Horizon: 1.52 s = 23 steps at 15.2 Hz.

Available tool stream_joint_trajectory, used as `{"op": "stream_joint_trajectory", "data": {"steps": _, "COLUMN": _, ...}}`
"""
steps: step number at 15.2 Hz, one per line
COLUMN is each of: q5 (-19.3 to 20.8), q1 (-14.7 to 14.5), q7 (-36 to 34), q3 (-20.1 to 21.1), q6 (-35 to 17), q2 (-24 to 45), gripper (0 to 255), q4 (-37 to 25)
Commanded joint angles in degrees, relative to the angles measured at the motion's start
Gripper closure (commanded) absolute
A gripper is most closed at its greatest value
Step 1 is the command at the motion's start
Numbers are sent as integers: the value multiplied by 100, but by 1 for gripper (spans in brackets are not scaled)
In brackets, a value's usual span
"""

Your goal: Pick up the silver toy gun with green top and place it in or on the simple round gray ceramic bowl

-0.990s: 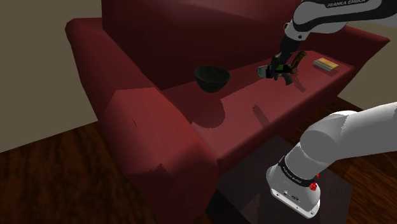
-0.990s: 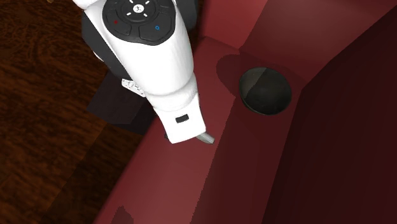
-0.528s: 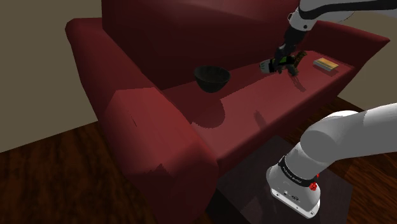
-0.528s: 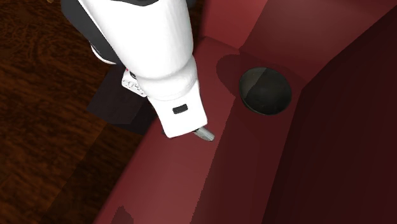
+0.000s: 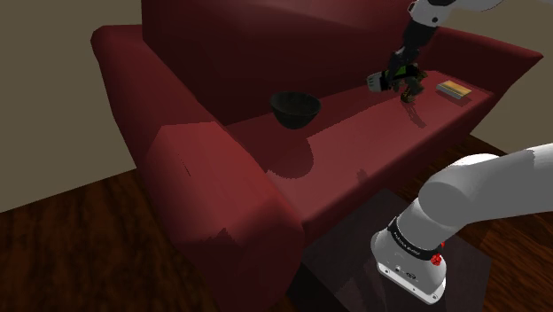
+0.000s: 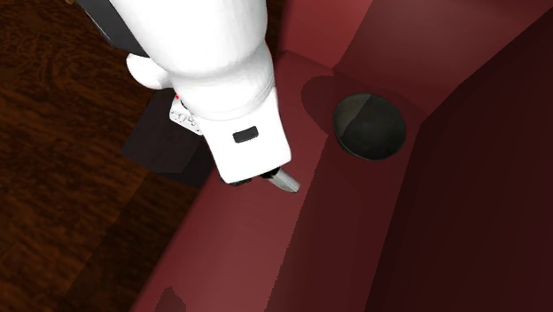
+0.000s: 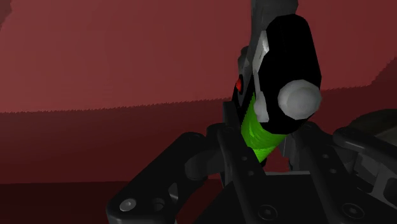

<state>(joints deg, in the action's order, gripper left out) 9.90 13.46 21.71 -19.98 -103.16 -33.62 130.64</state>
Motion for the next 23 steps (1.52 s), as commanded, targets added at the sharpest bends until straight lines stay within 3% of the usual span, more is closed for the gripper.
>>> {"op": "stream_joint_trajectory", "data": {"steps": 1, "q5": -8, "q1": -3, "q7": 10, "q3": 5, "q6": 89, "q2": 7, "gripper": 255, "q4": -96}}
{"op": "stream_joint_trajectory", "data": {"steps": 13, "q5": -617, "q1": -652, "q7": -1431, "q3": 1106, "q6": 9, "q2": 956, "gripper": 255, "q4": -855}}
{"op": "stream_joint_trajectory", "data": {"steps": 23, "q5": -867, "q1": -1142, "q7": -2595, "q3": 1889, "q6": 131, "q2": 2374, "gripper": 255, "q4": -2361}}
